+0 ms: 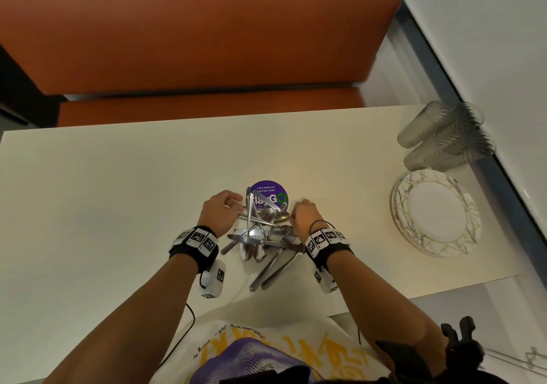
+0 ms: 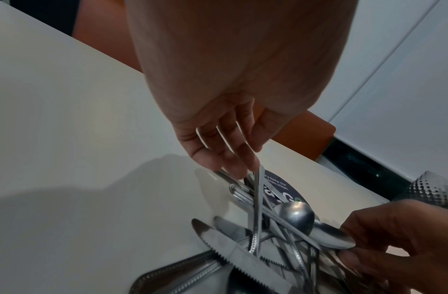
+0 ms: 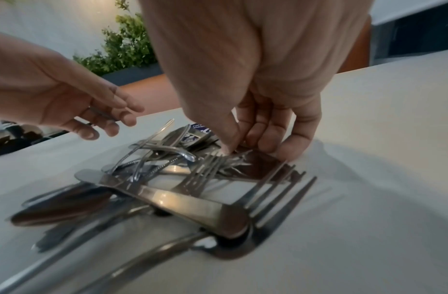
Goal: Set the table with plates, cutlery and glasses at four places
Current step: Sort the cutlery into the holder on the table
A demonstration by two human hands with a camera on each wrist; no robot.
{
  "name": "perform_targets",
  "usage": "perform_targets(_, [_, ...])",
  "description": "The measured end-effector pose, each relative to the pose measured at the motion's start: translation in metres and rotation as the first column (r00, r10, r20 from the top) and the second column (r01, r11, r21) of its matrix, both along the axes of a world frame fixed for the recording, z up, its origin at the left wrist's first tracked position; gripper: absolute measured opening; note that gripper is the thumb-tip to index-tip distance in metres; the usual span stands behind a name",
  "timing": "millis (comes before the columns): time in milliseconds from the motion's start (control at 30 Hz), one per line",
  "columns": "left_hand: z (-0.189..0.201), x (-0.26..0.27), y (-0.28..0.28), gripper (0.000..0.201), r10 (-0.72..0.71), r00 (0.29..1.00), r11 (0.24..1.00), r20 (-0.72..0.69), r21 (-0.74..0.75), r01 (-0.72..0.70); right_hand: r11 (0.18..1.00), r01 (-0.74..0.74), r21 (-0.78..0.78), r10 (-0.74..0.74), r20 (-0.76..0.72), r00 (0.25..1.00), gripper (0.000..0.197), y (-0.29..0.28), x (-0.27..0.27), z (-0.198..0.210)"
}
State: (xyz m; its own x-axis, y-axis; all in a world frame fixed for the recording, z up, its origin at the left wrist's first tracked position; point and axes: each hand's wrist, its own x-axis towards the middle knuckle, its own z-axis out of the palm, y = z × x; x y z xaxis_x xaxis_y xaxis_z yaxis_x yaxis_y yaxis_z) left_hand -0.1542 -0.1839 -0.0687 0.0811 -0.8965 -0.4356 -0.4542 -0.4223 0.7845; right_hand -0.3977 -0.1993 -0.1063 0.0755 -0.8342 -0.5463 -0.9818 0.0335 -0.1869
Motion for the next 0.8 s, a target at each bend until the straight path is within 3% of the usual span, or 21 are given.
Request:
perform_targets(267, [0.001, -0.006, 0.002, 0.023, 0.01, 1.0, 1.0, 0.021, 0.006, -0.011, 0.989, -0.143, 0.041, 0.145, -0.069, 0.987, 0.056, 0.001, -0.001, 0.007])
perform_targets(433, [0.005, -0.006, -0.003, 0.021, 0.018, 1.0, 1.0, -0.003, -0.003, -0.018, 0.995, -0.102, -0.017, 0.1, -0.076, 0.992, 0.04, -0.013, -0.019, 0.017])
perform_targets(567, [0.015, -0.012, -0.014, 0.022, 0.01, 1.0, 0.997, 0.016, -0.072, -0.009, 0.994, 0.064, -0.093, -0.057, 0.08, 0.995, 0.019, -0.032, -0.051, 0.037])
perform_targets(667, [0.023, -0.021, -0.024, 0.02, -0.007, 1.0, 0.992, 0.001, -0.129, 0.007, 0.972, 0.179, -0.15, -0.142, 0.227, 0.963, 0.025, -0.048, -0.067, 0.061])
perform_targets(800, [0.036, -0.04, -0.036, 0.019, -0.102, 0.992, 0.942, 0.075, -0.313, 0.12, 0.943, 0.251, -0.217, -0.134, 0.443, 0.887, 0.027, -0.057, -0.063, 0.099])
